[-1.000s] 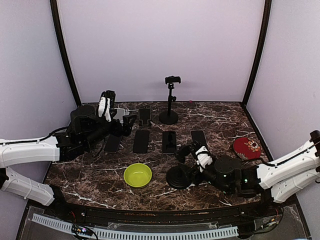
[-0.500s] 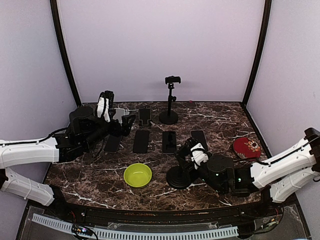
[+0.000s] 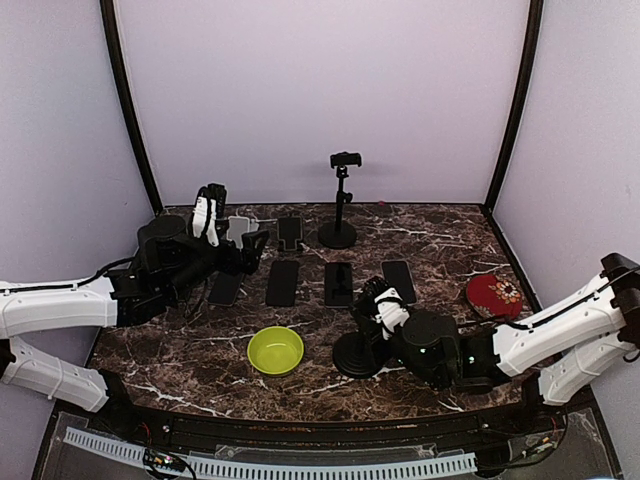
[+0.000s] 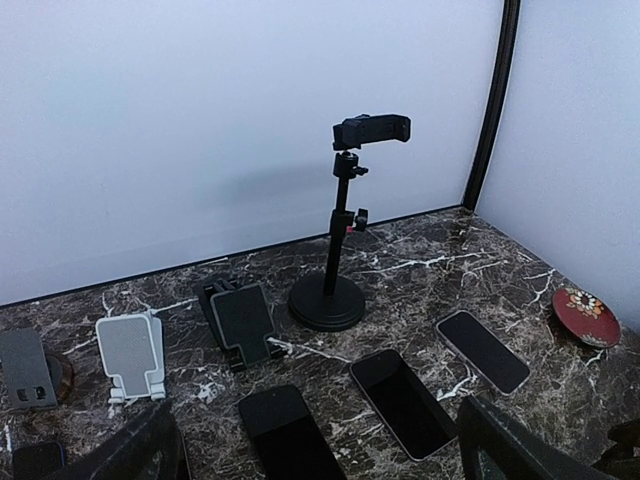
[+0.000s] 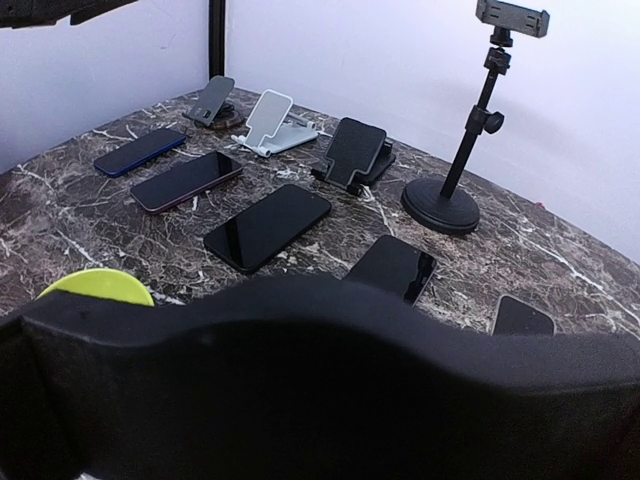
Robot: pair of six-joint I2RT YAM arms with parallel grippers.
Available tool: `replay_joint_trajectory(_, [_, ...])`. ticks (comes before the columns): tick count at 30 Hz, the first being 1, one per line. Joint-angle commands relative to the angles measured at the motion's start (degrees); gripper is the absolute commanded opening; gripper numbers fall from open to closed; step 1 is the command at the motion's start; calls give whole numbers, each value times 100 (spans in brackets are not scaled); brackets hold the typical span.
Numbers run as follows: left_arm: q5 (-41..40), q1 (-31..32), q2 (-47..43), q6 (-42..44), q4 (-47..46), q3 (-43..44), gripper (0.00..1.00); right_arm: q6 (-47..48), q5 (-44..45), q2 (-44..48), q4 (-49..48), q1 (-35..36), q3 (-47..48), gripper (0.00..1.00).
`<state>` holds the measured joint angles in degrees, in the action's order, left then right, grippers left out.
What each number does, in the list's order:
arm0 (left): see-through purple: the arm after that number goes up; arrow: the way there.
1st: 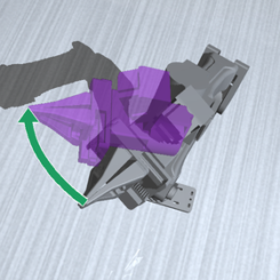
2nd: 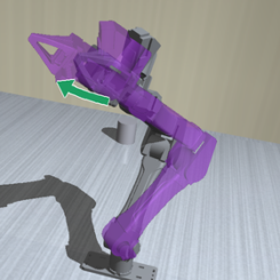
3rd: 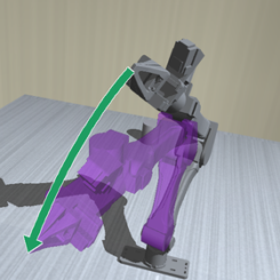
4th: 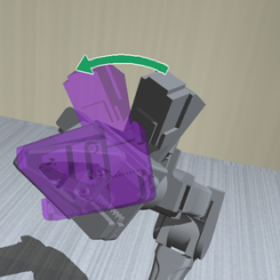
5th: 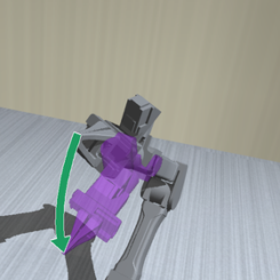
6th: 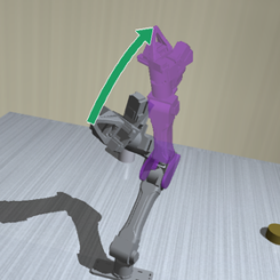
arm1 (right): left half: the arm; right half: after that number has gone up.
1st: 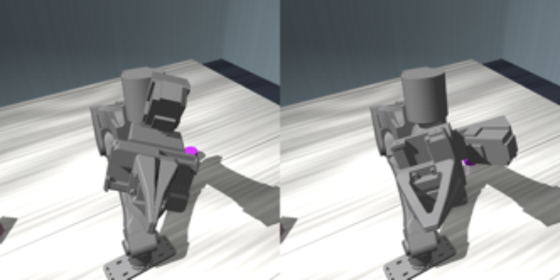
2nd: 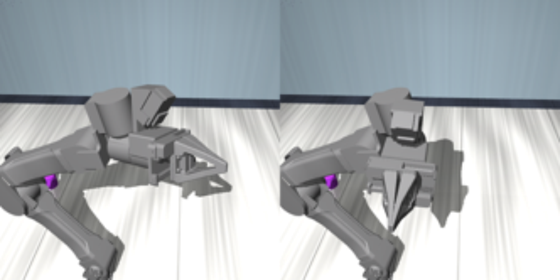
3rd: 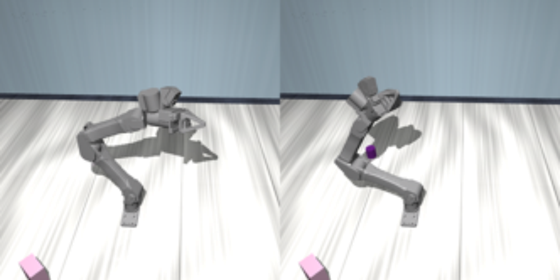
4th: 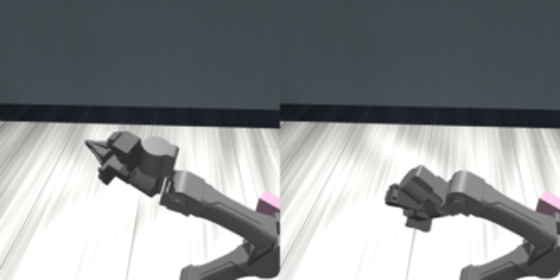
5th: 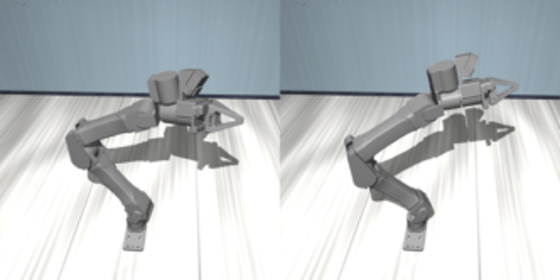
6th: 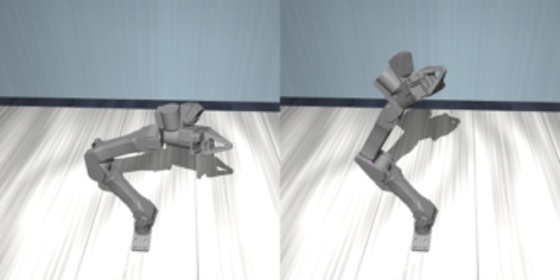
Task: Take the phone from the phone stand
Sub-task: Pick up the phone stand from the center of the board.
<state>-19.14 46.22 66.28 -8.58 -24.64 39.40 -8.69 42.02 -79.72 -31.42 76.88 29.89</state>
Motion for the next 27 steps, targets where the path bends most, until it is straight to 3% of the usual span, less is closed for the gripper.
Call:
replay_joint_trajectory(1, [-80,-34,-194,76,-126,-72,99,-102,48,15,-1,53,191,26])
replay_joint_trajectory(10, [-118,-34,-212,51,-171,-125,99,-68,74,194,222,46,432,14])
replay_joint_trajectory(27, [-82,-34,-186,32,-234,-182,99,181,181,1081,568,-216,882,12])
